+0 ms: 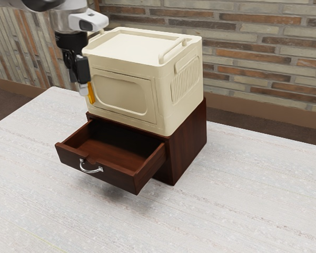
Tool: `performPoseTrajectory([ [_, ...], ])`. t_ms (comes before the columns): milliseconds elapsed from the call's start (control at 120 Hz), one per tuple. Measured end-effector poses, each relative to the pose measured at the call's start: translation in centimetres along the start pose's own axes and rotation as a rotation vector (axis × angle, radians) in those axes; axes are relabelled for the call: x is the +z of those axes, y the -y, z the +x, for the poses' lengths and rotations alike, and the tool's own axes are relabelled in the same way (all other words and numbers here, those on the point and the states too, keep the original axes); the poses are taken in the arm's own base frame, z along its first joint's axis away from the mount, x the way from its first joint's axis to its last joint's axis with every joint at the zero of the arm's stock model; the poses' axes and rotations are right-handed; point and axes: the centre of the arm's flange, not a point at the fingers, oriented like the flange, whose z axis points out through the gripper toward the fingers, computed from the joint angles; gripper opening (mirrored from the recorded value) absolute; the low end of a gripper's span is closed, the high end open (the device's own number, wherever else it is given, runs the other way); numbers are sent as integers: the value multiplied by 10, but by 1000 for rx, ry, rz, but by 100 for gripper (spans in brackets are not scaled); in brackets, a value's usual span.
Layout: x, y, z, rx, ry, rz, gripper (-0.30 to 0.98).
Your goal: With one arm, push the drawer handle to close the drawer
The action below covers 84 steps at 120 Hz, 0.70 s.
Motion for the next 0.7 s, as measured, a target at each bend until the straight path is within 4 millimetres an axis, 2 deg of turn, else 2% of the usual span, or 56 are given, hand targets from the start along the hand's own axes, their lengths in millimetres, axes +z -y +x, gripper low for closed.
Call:
performPoseTrajectory([
  [142, 1, 7, -4, 34, 4, -4, 69],
  [192, -5, 10, -9, 37, -6, 4, 69],
  [208, -18, 10, -13, 36, -26, 17, 68],
  [242, -72, 2, -40, 22, -120, 76, 68],
  [275, -107, -10, -61, 16, -178, 114, 68],
  [317, -125, -25, -70, 29, -205, 132, 68],
  [358, -131, -36, -73, 43, -209, 136, 68],
  [417, -120, -37, -71, 38, -171, 123, 68],
  [483, -89, -24, -66, 7, -87, 94, 68],
  [542, -59, -7, -72, -54, -18, 61, 68],
  [583, -31, 15, -80, -117, 36, 22, 65],
  [642, 6, 39, -100, -206, 91, -28, 52],
  [675, 22, 43, -113, -248, 106, -44, 43],
  [700, 32, 38, -124, -275, 115, -49, 36],
])
